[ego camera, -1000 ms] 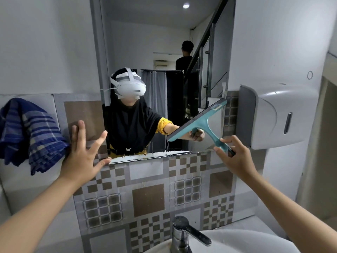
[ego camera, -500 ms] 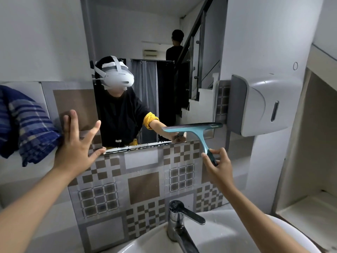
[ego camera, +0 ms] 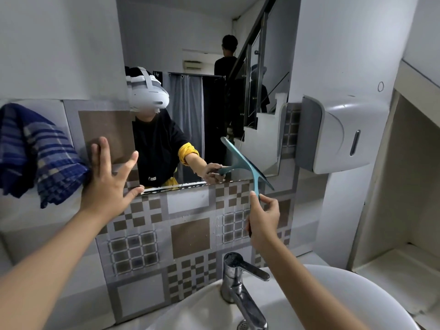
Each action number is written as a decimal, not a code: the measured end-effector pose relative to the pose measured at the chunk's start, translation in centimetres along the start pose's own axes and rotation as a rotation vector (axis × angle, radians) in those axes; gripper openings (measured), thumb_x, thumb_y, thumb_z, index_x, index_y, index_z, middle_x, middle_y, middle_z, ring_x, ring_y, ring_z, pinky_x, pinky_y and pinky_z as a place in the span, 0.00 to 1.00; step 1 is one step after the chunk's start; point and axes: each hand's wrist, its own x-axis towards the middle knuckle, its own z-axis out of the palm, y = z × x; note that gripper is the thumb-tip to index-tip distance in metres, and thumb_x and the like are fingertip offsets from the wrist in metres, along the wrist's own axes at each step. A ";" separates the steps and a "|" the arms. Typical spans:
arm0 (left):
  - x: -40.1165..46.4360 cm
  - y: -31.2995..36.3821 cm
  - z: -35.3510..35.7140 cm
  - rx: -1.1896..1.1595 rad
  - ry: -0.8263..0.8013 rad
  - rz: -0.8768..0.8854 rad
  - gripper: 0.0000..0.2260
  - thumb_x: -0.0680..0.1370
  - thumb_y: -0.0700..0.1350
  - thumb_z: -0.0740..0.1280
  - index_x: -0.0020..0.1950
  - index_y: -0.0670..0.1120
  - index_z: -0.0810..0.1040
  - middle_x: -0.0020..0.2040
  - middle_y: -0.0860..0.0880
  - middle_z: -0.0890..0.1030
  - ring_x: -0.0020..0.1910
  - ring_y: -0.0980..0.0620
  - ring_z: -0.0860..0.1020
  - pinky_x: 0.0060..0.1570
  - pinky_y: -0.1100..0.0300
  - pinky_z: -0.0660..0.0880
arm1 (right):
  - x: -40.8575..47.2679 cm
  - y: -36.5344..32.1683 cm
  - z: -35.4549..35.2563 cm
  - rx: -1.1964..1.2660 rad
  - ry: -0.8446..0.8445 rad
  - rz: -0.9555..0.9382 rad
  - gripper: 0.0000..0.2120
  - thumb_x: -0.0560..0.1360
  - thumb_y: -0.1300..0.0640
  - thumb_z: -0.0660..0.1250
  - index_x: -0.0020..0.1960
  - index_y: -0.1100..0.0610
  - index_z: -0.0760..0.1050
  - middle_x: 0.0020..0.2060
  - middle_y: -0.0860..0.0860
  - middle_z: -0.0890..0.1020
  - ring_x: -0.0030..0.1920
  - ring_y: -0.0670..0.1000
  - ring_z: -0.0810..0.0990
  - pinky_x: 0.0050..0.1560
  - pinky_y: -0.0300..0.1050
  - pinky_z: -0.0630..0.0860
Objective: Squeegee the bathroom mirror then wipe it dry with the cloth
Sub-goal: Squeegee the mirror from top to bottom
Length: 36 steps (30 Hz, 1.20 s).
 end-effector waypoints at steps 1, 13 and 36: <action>0.0 0.0 0.0 0.000 -0.001 -0.001 0.38 0.68 0.52 0.74 0.74 0.54 0.60 0.77 0.40 0.38 0.73 0.38 0.37 0.55 0.29 0.69 | -0.5 -0.2 0.8 0.038 0.011 0.026 0.11 0.77 0.50 0.67 0.54 0.53 0.69 0.28 0.53 0.71 0.20 0.47 0.66 0.18 0.38 0.64; -0.1 -0.1 -0.1 -0.002 -0.012 0.002 0.38 0.69 0.53 0.73 0.74 0.54 0.58 0.76 0.40 0.38 0.74 0.37 0.37 0.62 0.32 0.66 | -7.5 -0.3 11.4 0.275 0.033 0.200 0.11 0.77 0.49 0.67 0.54 0.51 0.67 0.43 0.60 0.79 0.31 0.55 0.79 0.28 0.43 0.78; -0.8 -2.9 -1.3 0.116 -0.110 0.069 0.50 0.65 0.41 0.77 0.76 0.51 0.47 0.76 0.45 0.33 0.74 0.44 0.38 0.61 0.42 0.71 | -15.3 3.6 18.3 0.123 -0.151 -0.021 0.10 0.77 0.52 0.68 0.50 0.51 0.67 0.39 0.55 0.79 0.32 0.48 0.81 0.30 0.46 0.80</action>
